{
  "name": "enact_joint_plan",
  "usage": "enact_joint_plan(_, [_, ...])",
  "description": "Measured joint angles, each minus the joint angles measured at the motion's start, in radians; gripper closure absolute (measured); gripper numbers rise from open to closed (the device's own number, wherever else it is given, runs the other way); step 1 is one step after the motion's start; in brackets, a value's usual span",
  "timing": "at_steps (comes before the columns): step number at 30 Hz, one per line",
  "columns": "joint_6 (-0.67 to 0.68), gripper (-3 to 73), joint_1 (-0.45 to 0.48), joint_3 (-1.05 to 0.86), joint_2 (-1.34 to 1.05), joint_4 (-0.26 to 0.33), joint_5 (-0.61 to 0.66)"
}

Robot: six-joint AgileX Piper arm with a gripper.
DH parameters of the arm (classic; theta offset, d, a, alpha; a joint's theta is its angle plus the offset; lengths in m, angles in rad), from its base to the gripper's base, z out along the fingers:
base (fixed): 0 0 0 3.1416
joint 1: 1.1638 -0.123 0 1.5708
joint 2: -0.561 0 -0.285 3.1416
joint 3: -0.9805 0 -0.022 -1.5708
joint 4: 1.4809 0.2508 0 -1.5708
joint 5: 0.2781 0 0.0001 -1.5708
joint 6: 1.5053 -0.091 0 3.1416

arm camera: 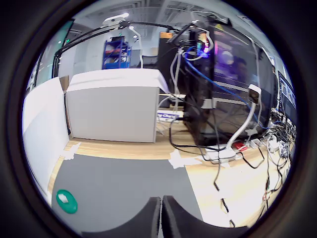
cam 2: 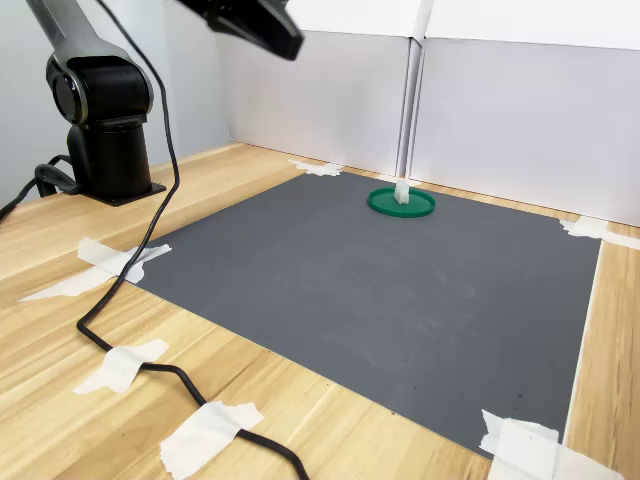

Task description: Grasp a white terminal and put it on the green lid.

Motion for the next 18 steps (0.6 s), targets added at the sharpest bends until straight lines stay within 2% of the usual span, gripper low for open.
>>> enact_joint_plan(10, [0.0,71.0,0.005,-0.277,-0.282,0.0,-0.058])
enact_joint_plan(18, [0.0,71.0,0.005,-0.309,-0.385,0.0,-0.082])
